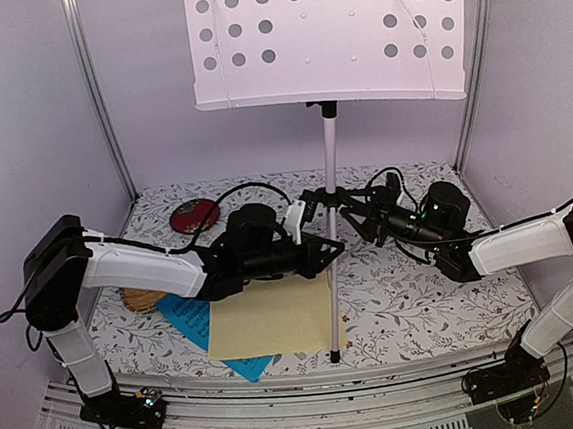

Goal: Pack up the instrument practice props

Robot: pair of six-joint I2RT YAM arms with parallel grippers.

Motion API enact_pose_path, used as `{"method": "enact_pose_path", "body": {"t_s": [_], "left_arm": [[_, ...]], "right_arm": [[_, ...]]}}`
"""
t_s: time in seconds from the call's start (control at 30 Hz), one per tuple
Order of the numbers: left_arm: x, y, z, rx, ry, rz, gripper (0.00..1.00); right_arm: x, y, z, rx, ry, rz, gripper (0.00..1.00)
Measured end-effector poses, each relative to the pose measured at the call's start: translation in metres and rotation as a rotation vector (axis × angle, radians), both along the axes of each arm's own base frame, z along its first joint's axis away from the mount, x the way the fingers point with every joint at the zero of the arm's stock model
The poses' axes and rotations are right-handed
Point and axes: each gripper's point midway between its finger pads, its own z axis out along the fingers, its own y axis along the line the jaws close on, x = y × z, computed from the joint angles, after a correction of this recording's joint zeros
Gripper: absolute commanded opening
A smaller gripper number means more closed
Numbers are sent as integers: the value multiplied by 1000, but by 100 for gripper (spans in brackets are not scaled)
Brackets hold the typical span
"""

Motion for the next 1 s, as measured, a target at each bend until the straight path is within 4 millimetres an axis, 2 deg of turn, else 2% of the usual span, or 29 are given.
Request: {"method": "enact_pose_path", "body": {"t_s": [0.53,0.8,1.0], "left_arm": [[0,2,0,-2,5,14,2],[0,2,0,-5,9,16,3],[0,2,0,-5,10,16,4]], "right_arm": [[12,-11,1,0,1,-42,43],[11,-13,-2,-3,9,-52,55],[3,-20,-13,-7,42,-63,57]]}}
